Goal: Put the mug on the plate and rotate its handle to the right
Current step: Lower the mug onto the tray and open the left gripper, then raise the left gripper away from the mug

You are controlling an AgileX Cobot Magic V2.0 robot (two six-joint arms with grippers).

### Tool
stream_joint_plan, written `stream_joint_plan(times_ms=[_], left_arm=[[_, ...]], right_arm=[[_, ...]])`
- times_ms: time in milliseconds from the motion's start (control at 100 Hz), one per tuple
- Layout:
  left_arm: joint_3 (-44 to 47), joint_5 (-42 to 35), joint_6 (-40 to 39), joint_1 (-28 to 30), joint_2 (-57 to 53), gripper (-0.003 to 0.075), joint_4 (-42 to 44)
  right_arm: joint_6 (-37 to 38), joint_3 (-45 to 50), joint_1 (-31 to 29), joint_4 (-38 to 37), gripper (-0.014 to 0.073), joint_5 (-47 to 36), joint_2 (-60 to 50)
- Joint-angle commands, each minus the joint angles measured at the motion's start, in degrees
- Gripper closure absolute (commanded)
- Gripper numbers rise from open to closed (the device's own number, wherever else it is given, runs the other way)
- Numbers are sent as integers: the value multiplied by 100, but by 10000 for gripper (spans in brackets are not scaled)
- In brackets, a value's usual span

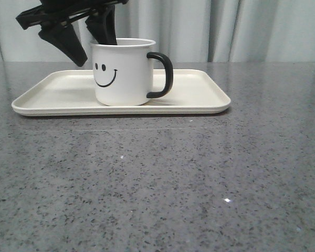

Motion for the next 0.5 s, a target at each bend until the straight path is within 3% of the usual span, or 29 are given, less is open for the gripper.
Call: stream_joint_plan(times_ms=[0, 490], left_arm=[[-160, -161, -4, -43, -251, 268, -67], [-333, -158, -4, -43, -1233, 269, 207]], right_arm=[[3, -189, 11, -17, 93, -388, 51], [3, -189, 11, -17, 93, -388, 51]])
